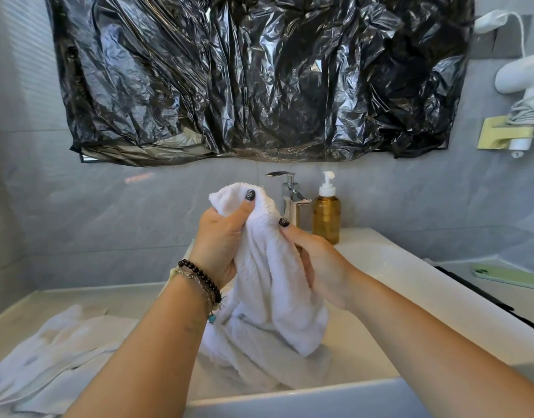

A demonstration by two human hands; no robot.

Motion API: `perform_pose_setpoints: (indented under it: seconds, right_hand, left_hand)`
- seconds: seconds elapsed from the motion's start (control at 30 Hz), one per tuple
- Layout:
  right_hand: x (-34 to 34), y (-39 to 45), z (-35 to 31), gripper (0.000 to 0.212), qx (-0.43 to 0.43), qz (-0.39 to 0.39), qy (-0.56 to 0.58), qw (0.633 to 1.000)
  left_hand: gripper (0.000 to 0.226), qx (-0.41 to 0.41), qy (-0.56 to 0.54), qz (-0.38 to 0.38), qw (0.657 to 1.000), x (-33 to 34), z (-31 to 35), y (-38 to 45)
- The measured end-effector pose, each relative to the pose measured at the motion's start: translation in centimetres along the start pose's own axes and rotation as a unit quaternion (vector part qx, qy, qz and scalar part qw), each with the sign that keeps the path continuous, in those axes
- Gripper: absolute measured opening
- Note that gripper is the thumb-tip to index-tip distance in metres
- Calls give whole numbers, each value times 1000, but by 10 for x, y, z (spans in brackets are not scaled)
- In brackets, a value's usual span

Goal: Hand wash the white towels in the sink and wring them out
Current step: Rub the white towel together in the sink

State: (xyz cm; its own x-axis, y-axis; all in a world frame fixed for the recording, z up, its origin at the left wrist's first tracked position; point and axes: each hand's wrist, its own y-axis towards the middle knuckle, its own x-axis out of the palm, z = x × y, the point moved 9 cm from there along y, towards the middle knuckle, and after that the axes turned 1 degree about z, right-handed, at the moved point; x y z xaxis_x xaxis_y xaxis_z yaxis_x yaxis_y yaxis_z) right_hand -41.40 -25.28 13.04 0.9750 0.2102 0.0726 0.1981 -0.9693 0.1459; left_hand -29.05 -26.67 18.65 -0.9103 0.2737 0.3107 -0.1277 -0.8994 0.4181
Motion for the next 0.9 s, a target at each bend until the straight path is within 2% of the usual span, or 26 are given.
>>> perform_pose_setpoints:
  seconds: [0.1, 0.17, 0.2, 0.27, 0.37, 0.4, 0.47, 0.53, 0.67, 0.7, 0.77, 0.83, 0.9]
  right_hand:
    - [5, -7, 6, 42, 63, -73, -9, 995]
    - [0, -9, 0, 24, 56, -64, -23, 996]
    - [-8, -9, -5, 13, 39, -34, -17, 999]
    - [-28, -5, -18, 14, -16, 35, 31, 999]
    - [-38, -3, -26, 14, -61, 51, 99, 992]
    - [-40, -3, -25, 14, -65, 67, 80, 992]
    - [-48, -3, -27, 30, -95, 134, -39, 986]
    - [-52, -8, -40, 39, -150, 191, -141, 960]
    - [-69, -24, -61, 43, -217, 274, -166, 922]
    - [-73, -28, -65, 43, -225, 288, -167, 916]
    - [-80, -34, -67, 50, -227, 325, -163, 904]
    - [-86, -39, -68, 53, -221, 366, -139, 893]
    - [-92, -43, -68, 54, -215, 403, -119, 882]
  left_hand:
    - [23, 6, 39, 26, 999, -4, 0, 0]
    - [27, 1, 62, 45, 997, -7, 0, 1]
    - [29, -2, 74, 55, 996, -10, -1, 2]
    - [31, -15, 93, 69, 993, -14, -3, 4]
    - [29, -44, 115, 71, 990, -14, -11, 4]
    - [28, -55, 120, 67, 989, -12, -14, 4]
    - [26, -71, 138, 58, 986, -11, -18, 3]
    - [25, -73, 146, 30, 986, -7, -19, 1]
    - [14, -65, 214, -18, 975, 0, -21, -1]
    - [16, -56, 240, -17, 969, 1, -20, -1]
    - [34, -35, 270, -4, 962, 0, -17, 1]
    - [51, -24, 282, 13, 959, -1, -14, 2]
    - [58, -22, 273, 20, 961, 2, -13, 0]
